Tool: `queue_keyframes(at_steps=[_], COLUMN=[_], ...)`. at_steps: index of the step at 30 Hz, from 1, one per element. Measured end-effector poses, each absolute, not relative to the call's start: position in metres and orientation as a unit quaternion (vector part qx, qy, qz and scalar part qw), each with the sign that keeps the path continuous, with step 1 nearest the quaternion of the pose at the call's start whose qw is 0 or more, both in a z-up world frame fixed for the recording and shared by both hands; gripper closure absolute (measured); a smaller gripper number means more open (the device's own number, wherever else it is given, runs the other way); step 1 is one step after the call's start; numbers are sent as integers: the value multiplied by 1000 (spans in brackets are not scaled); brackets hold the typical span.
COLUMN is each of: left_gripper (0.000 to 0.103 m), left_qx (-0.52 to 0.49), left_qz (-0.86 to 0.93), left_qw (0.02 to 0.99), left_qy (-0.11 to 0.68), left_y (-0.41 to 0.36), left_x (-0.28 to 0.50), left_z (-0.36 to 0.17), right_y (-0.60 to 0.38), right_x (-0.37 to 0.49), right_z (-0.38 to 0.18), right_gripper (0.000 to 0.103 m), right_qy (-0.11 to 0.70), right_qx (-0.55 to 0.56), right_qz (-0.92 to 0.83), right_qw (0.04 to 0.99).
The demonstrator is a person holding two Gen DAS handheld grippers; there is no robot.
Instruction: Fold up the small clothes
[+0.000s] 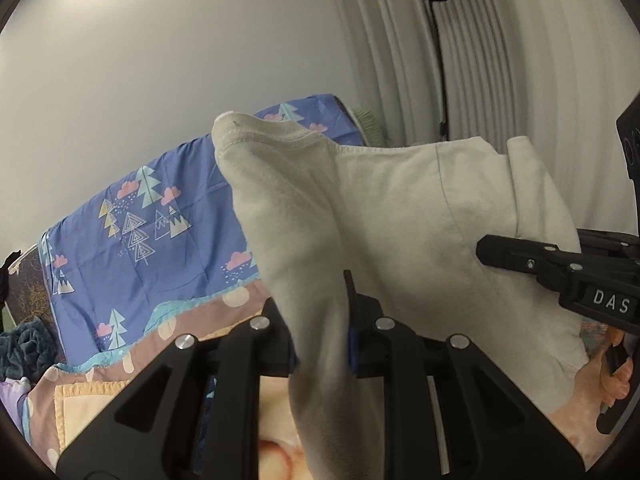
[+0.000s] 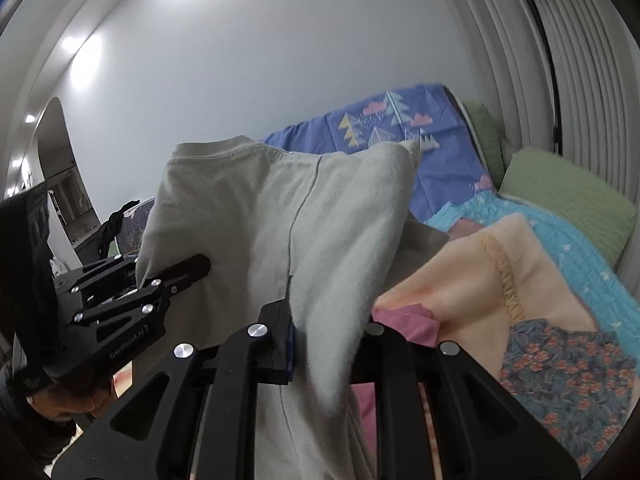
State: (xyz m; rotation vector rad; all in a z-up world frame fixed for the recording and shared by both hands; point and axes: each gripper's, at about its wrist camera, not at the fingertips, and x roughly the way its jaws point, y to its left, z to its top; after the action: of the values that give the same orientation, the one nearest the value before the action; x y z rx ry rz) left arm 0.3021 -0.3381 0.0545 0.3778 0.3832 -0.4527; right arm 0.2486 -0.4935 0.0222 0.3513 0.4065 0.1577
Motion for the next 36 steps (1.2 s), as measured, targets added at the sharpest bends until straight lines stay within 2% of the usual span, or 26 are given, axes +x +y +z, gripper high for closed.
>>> queue_keyframes(at_steps=[1,2,3,4,5,7,9,10,11,13,16,21,23,26,27,29,32,36], left_gripper=[77,59,44,34,36,37,37,37,37,37,36,25,19,12,11,6,2,2], left_qx=[189,197,208,220,222,202,197,202,205,211,211,186,178,153,144,127,107,96], left_qz=[-207,-184,-150,-108,-84,-93,-117,-129,-136,-138,-144,-189,-202,-226,-231,-236,-239,-228], left_qw=[941,945,948,950,949,935,915,912,918,924,919,918,921,928,930,935,943,949], left_qy=[188,188,190,192,209,276,331,332,313,287,301,294,281,253,246,231,207,194], left_y=[-340,-340,-341,-340,-334,-319,-309,-305,-300,-293,-296,-280,-273,-262,-259,-251,-242,-230], left_x=[316,329,339,350,361,377,380,375,367,354,341,282,260,212,198,172,134,97], left_z=[45,33,20,4,-18,-60,-101,-117,-126,-133,-128,-99,-90,-71,-66,-55,-42,-31], right_y=[-496,-495,-492,-492,-495,-500,-504,-503,-502,-506,-501,-467,-454,-434,-428,-421,-415,-403], right_x=[267,280,295,310,326,336,330,323,311,297,279,221,188,143,131,102,59,16], right_z=[13,7,-3,-17,-41,-84,-128,-143,-154,-158,-149,-132,-121,-107,-103,-93,-79,-65], right_gripper=[86,81,63,56,53,53,51,48,35,33,33,32,25,21,15,11,4,3], right_qy=[208,214,229,257,301,368,411,414,398,392,387,339,311,264,252,223,189,182], right_qx=[176,168,150,133,125,134,159,160,162,177,182,115,89,28,11,0,19,35], right_qz=[79,74,52,18,-32,-75,-61,-55,-58,-77,-86,-88,-84,-101,-110,-121,-130,-137], right_qw=[959,959,960,957,945,917,896,894,901,900,900,930,942,959,961,967,973,973])
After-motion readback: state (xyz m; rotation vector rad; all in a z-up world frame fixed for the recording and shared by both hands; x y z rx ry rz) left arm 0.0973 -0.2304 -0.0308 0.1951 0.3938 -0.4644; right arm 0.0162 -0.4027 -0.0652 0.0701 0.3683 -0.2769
